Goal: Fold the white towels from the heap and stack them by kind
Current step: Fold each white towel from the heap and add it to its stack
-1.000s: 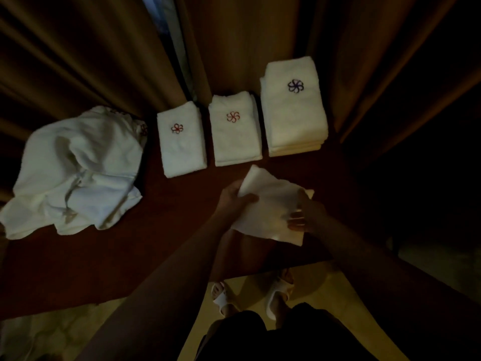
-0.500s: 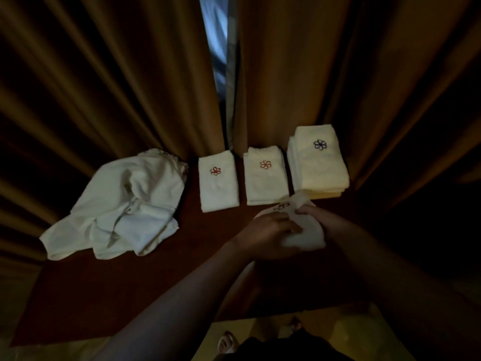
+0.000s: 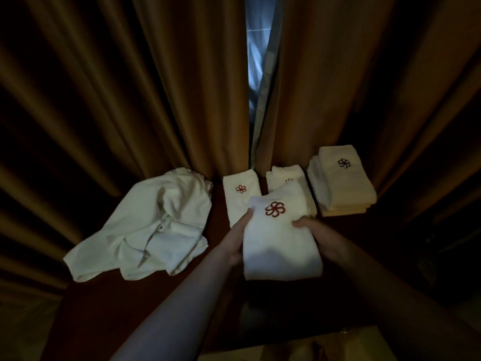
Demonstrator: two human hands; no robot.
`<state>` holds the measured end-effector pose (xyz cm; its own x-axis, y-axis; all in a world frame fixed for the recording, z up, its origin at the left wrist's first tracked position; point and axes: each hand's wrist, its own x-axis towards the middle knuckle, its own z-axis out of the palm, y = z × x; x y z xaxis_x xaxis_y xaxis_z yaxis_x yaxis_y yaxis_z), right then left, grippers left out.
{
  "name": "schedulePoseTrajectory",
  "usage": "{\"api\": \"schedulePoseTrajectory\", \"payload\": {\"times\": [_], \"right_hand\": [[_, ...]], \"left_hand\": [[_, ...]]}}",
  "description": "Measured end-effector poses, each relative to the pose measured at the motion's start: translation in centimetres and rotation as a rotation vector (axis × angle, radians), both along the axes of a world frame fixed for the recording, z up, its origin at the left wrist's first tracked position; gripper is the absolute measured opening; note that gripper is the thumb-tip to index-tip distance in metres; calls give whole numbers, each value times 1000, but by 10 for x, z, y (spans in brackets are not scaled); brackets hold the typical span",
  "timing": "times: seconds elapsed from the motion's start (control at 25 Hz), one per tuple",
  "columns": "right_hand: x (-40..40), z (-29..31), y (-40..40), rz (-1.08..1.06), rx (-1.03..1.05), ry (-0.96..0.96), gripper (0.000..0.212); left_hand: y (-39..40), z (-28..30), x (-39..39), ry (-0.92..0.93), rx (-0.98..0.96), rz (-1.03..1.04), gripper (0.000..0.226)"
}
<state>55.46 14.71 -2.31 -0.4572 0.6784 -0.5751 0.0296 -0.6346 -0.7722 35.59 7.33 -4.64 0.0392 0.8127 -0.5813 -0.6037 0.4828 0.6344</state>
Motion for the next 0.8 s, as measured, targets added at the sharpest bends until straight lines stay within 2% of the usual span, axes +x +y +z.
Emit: {"api": "schedulePoseTrajectory", "payload": {"times": [0.08, 0.2, 0.32, 0.4, 0.56, 0.68, 0.8], "right_hand": [[-16, -3, -7, 11, -6, 2, 32], [-39, -9, -8, 9, 9, -20, 60], [-57, -11, -5, -54, 96, -58, 73], [-66, -11, -3, -89, 116, -30, 65], [-76, -5, 8, -6, 106, -14, 46], [-81, -5, 25, 43, 139, -55, 52], [-85, -8, 41, 69, 163, -61, 48]], "left_hand": [[-4, -3, -16, 33, 25, 26, 54], [-9, -14, -33, 136, 86, 45, 59], [-11, -14, -40, 243, 139, 107, 53], [-7, -16, -42, 317, 158, 127, 57], [1, -17, -44, 371, 169, 187, 77], [6, -8, -42, 379, 152, 253, 66], [15, 0, -40, 452, 134, 280, 53]]}}
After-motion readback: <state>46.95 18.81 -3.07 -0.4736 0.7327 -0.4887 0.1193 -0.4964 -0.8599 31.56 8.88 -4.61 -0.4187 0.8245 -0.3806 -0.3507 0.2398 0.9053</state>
